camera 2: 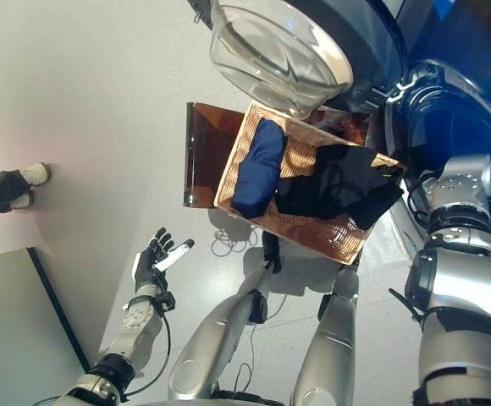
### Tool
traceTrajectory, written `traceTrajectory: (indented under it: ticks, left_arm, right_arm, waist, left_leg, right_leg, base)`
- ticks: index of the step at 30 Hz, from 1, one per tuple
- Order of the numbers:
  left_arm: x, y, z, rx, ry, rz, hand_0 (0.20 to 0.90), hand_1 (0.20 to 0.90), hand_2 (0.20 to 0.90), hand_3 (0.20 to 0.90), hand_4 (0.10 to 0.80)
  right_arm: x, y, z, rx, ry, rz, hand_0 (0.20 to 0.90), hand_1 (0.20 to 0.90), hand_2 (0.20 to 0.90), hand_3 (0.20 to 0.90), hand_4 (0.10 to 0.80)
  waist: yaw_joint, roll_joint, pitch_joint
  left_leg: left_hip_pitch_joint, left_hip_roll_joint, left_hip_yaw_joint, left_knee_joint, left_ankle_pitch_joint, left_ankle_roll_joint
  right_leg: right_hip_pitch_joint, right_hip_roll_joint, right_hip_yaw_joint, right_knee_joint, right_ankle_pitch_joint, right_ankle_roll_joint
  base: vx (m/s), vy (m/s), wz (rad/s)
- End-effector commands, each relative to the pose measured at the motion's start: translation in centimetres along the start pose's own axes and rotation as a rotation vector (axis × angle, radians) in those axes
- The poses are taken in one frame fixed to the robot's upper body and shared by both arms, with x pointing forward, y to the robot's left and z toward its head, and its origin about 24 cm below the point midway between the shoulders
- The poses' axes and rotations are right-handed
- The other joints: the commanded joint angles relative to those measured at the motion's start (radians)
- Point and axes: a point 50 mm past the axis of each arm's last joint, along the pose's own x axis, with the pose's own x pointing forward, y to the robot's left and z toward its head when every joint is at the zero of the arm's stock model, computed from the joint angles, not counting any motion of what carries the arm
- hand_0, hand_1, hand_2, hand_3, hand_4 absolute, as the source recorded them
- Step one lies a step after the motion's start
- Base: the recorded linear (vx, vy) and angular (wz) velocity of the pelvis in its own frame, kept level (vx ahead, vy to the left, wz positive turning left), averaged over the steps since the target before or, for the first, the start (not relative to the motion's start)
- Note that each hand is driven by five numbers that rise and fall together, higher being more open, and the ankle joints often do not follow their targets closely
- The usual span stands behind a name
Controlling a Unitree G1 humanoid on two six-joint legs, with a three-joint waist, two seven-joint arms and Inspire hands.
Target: Pick up the clothes and place them into the washing machine
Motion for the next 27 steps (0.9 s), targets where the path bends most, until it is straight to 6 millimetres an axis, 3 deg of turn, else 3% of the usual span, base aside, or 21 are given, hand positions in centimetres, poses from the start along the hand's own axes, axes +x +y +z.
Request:
traceTrajectory:
  ticks: [1, 10, 18, 27]
  left_arm:
    - [-0.3, 3.4, 0.8, 0.009, -0.071, 0.114, 0.900, 0.900, 0.900, 0.900, 0.800]
    - [-0.2, 3.7, 1.1, 0.006, -0.081, 0.126, 0.900, 0.900, 0.900, 0.900, 0.800]
    - [0.0, 3.6, 1.6, -0.001, -0.101, 0.127, 0.900, 0.900, 0.900, 0.900, 0.800]
    - [0.1, 3.6, 2.5, 0.005, -0.139, 0.123, 0.900, 0.900, 0.900, 0.900, 0.800]
  right_arm:
    - [0.0, 2.5, 4.5, 0.034, -0.203, 0.110, 0.900, 0.900, 0.900, 0.900, 0.800]
    - [-0.3, 2.2, 3.5, 0.033, -0.187, 0.111, 0.900, 0.900, 0.900, 0.900, 0.800]
    - [-0.8, 0.8, 0.7, -0.009, -0.134, 0.105, 0.900, 0.900, 0.900, 0.900, 0.800]
    - [-2.1, -1.6, -3.2, -0.049, -0.056, 0.093, 0.900, 0.900, 0.900, 0.900, 0.800]
  waist:
    - [0.008, -0.001, -0.090]
    - [0.007, -0.002, -0.088]
    - [0.002, -0.005, -0.076]
    - [-0.012, -0.014, -0.057]
  left_leg:
    - [-0.074, 0.015, -0.002, 0.132, -0.095, -0.136]
    - [-0.085, 0.016, -0.003, 0.136, -0.091, -0.131]
    - [-0.112, 0.021, 0.003, 0.182, -0.116, -0.127]
    - [-0.201, 0.047, 0.021, 0.337, -0.180, -0.102]
  right_leg:
    - [-0.035, -0.008, 0.035, 0.097, -0.063, -0.024]
    - [-0.048, -0.003, 0.043, 0.102, -0.058, -0.028]
    - [-0.069, 0.002, 0.050, 0.130, -0.073, -0.031]
    - [-0.164, 0.013, 0.083, 0.260, -0.108, -0.047]
  base:
    - [0.000, 0.000, 0.00]
    - [0.000, 0.000, 0.00]
    - [0.000, 0.000, 0.00]
    - [-0.041, 0.013, 0.08]
